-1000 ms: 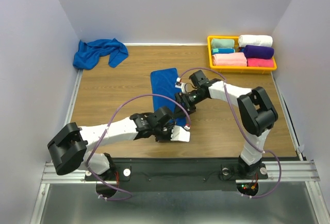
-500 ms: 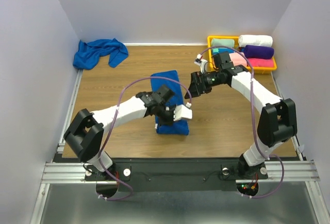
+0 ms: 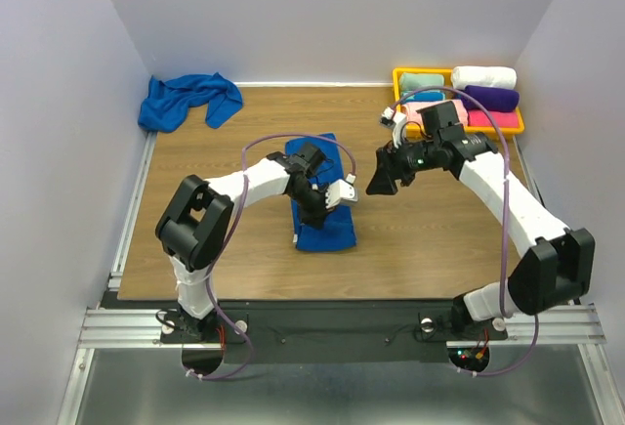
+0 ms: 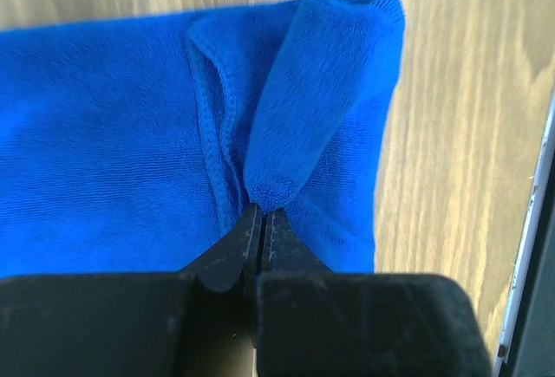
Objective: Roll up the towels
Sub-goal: Roll the towel
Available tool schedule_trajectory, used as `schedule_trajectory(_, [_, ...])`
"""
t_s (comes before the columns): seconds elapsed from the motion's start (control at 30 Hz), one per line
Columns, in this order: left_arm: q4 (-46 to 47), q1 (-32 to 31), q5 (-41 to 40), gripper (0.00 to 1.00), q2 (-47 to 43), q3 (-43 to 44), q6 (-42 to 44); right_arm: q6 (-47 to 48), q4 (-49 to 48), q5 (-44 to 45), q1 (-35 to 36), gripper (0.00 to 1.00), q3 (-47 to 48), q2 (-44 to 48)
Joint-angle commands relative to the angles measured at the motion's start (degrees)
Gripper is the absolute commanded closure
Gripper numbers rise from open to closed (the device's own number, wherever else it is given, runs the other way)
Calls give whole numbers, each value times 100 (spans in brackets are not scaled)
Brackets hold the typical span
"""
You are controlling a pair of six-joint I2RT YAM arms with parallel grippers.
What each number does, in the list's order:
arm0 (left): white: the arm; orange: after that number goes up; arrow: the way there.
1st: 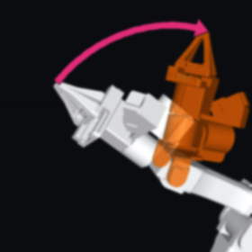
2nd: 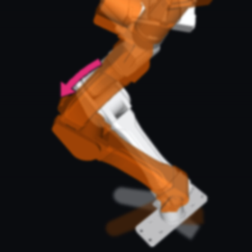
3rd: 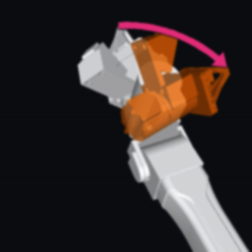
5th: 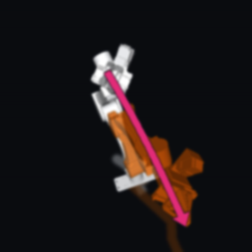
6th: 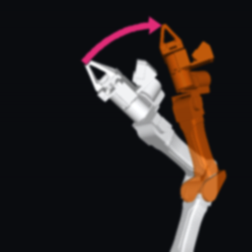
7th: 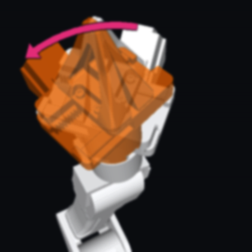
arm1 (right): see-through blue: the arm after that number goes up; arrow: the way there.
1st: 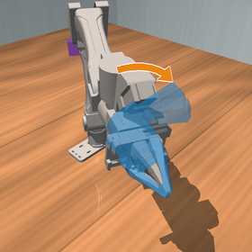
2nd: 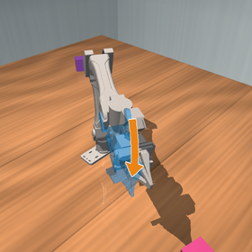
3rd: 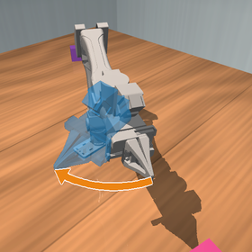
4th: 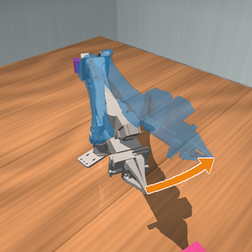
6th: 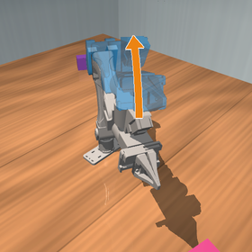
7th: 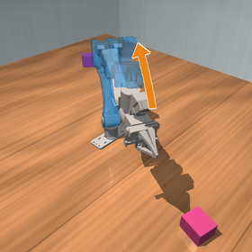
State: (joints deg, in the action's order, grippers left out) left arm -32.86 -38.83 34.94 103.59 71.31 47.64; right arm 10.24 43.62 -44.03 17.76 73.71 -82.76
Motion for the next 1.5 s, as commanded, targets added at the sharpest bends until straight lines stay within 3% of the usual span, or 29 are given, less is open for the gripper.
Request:
schedule_trajectory(0.0, [-141,191,337,96,230,243,105,855,270,367,253,36,-277,427])
schedule_trajectory(0.1, [-229,358,522,93,494,410,149,1146,261,746,648,46,-445,629])
schedule_trajectory(0.3, [-607,499,716,90,951,840,298,1682,60,1554,1184,46,-656,867])
schedule_trajectory(0.5, [-1003,587,848,86,1409,1140,413,2138,-590,2705,2430,29,-1085,762])
schedule_trajectory(0.53, [-1003,596,848,85,1436,1131,422,2192,-991,2916,2608,21,-1226,727])
schedule_trajectory(0.73, [-1099,701,883,82,1620,1245,404,2614,-2775,4068,3434,10,-2289,419])
schedule_trajectory(0.9, [-1258,780,910,81,1805,1429,474,2895,-3946,4772,3752,9,-2713,112])
schedule_trajectory(1.23, [-1258,895,936,80,1928,1518,474,3467,-4579,4956,4051,18,-3345,-153])
schedule_trajectory(1.47, [-1381,956,866,80,1937,1509,589,3581,-4485,5633,4069,10,-3530,881])
